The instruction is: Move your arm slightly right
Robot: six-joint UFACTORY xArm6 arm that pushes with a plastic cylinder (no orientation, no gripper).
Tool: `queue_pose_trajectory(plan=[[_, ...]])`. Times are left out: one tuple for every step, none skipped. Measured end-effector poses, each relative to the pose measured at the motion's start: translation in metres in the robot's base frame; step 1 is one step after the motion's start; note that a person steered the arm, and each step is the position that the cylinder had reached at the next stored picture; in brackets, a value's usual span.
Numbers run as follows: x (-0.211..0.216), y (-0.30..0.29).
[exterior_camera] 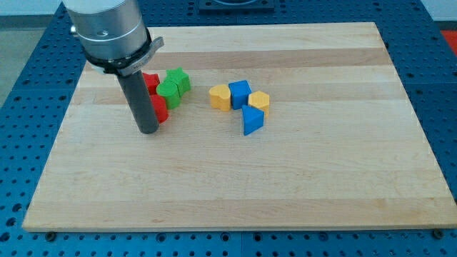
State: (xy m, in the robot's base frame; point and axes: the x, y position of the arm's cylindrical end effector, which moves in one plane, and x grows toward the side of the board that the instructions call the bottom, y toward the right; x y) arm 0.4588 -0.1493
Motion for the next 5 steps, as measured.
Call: queue_pose_trajectory(plan=[[0.000,0.000],[0.002,-0.001],[0.013,0.025],[0.025,0.062],[0.026,0.063]])
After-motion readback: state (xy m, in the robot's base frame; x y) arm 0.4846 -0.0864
